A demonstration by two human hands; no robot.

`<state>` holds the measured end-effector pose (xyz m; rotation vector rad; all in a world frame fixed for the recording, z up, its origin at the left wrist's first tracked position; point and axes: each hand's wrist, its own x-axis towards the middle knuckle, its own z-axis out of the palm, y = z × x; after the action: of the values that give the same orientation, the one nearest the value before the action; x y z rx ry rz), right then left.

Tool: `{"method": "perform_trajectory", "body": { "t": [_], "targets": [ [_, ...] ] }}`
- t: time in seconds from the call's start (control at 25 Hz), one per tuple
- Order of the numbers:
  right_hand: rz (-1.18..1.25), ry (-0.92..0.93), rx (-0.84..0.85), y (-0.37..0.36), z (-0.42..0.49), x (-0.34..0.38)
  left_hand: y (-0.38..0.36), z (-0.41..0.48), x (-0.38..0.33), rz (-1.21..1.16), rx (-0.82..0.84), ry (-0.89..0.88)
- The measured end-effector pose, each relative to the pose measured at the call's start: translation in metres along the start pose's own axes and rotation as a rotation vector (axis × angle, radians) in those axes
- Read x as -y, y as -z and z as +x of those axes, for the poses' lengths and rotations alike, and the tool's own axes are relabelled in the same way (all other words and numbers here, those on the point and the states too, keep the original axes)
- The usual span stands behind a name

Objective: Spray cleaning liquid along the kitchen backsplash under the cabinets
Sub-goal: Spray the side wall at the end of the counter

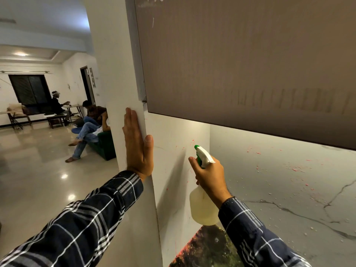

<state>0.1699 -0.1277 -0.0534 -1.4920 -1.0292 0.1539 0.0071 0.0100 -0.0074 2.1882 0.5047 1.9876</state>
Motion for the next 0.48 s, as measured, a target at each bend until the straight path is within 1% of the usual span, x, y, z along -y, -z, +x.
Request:
{"method": "perform_trajectory", "body": {
  "t": [0.2,0.36,0.48],
  "targets": [
    [-0.046,-0.022,0.011,0.003,0.015,-0.005,0.000,0.000,0.000,-0.010,-0.004,-0.006],
    [0.004,-0.045,0.039,0.005,0.020,-0.005,0.000,0.000,-0.001,-0.008,-0.011,-0.004],
    [-0.042,-0.073,0.046,0.006,0.020,-0.011,0.000,0.000,-0.004,-0.004,-0.020,-0.016]
  ]
}}
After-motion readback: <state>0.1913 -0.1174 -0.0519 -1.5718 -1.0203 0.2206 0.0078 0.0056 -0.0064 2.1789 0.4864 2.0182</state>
